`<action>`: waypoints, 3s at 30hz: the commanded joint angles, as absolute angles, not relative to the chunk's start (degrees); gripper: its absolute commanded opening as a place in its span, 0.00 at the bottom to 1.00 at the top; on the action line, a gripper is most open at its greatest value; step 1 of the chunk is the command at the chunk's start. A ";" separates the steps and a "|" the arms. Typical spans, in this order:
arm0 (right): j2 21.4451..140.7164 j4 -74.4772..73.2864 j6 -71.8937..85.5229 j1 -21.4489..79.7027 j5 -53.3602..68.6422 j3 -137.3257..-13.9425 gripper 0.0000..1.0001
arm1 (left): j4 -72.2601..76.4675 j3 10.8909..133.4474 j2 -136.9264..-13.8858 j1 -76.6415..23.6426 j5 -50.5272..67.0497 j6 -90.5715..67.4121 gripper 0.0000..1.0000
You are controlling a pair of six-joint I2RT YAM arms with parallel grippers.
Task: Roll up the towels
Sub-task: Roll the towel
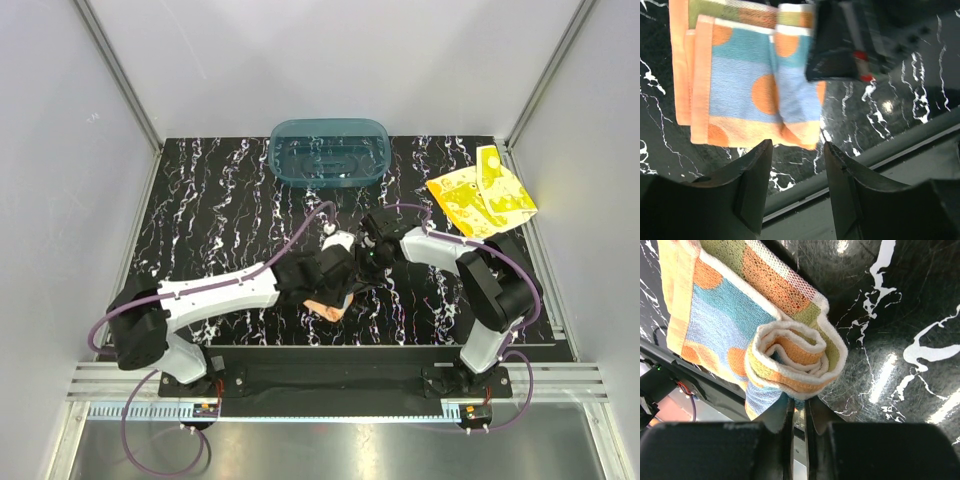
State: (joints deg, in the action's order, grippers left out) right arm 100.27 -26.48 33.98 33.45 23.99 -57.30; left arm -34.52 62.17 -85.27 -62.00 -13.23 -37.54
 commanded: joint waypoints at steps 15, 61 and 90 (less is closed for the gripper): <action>99.67 -33.40 31.99 34.54 21.71 -60.73 0.00 | -32.79 68.12 -100.18 -69.17 -21.98 -37.00 0.49; 99.15 -41.93 23.47 21.45 28.20 -78.67 0.72 | 1.22 38.68 -86.22 -50.63 19.67 -45.17 0.03; 98.52 4.83 34.19 29.62 44.47 -43.51 0.72 | 11.43 30.41 -99.93 -30.94 46.32 -53.00 0.05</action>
